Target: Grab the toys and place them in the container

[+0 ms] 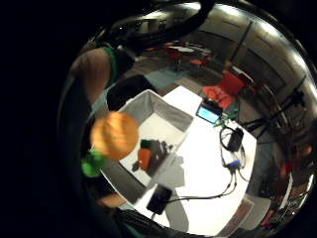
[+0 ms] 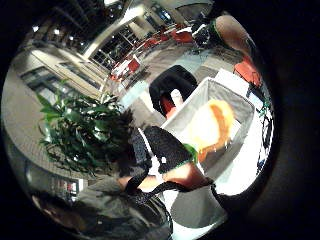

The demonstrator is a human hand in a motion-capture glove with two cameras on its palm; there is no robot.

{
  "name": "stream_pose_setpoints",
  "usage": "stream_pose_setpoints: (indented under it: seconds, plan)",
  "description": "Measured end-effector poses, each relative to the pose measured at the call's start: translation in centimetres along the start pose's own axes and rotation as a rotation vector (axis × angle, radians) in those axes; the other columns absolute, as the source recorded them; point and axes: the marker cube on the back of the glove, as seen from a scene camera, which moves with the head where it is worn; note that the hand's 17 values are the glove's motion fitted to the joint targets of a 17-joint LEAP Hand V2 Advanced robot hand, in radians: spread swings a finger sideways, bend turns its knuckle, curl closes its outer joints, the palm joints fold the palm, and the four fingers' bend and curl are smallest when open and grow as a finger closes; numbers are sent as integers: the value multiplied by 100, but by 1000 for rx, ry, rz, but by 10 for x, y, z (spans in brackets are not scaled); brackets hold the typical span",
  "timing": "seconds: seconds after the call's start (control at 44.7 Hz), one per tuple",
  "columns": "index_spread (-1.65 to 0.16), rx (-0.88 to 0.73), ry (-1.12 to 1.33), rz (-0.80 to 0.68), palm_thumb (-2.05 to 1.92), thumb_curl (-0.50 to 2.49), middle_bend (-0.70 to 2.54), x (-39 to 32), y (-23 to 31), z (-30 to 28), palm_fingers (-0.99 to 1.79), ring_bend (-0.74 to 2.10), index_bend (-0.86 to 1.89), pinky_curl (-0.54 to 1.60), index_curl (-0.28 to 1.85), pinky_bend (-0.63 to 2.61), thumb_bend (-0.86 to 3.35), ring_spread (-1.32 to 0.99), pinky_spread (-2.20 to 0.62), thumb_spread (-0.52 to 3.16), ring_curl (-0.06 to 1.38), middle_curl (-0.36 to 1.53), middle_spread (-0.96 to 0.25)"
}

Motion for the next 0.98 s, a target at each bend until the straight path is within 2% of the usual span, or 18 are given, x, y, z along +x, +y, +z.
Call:
stream_pose_setpoints:
  seconds: [0.112,0.268,0.492,0.671,0.984]
  plan:
    - [-39,-36,12,-40,-2,39,32,14,71,-24,13,65,48,38,53,87,-5,-36,-13,118,54,76,-30]
    - [-40,-60,78,14,-4,35,30,38,180,-45,22,67,44,34,51,82,-4,-33,-8,121,51,71,-26]
    - [-40,-200,59,126,-5,31,35,62,297,-37,24,59,43,33,51,78,-4,-30,-5,121,49,68,-24]
    - [-40,-146,48,184,-6,28,34,65,349,-36,24,54,42,33,50,76,-5,-28,-4,121,46,65,-23]
    - [-40,-71,144,245,-7,24,33,79,377,-53,29,53,38,32,49,71,-5,-27,-3,119,44,61,-21]
